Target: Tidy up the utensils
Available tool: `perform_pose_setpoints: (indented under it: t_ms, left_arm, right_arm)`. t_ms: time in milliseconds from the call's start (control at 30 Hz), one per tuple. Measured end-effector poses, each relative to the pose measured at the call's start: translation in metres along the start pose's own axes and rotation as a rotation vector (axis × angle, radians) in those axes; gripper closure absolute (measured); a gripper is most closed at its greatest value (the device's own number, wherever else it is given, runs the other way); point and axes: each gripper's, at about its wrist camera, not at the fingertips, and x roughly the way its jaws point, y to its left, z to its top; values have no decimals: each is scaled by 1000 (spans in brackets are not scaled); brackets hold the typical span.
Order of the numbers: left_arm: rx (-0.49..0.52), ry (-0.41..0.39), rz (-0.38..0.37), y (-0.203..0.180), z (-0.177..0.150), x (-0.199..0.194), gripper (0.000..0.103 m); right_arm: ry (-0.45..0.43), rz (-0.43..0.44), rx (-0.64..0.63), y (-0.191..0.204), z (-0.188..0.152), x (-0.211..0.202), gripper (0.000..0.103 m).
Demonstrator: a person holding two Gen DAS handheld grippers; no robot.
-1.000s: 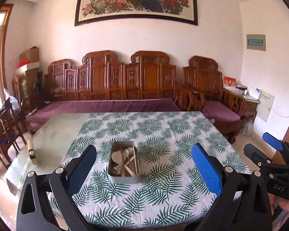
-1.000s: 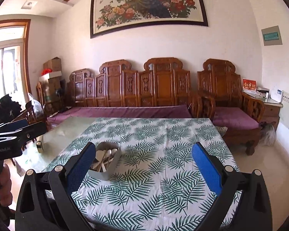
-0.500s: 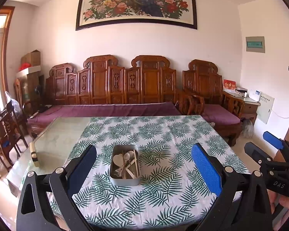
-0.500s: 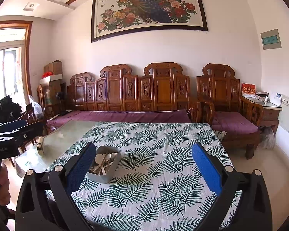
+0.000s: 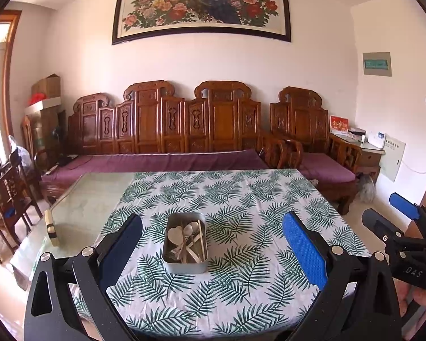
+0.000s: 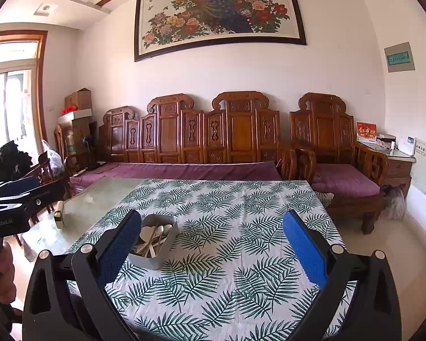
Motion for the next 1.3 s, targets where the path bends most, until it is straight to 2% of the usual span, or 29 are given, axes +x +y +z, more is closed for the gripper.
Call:
perform_pose_setpoints:
  t_ms: [1300]
  left_arm:
    - [3,-4,-3,-1,-6,-1,8]
  right_arm:
    - [4,3,1,2,-2,0,3]
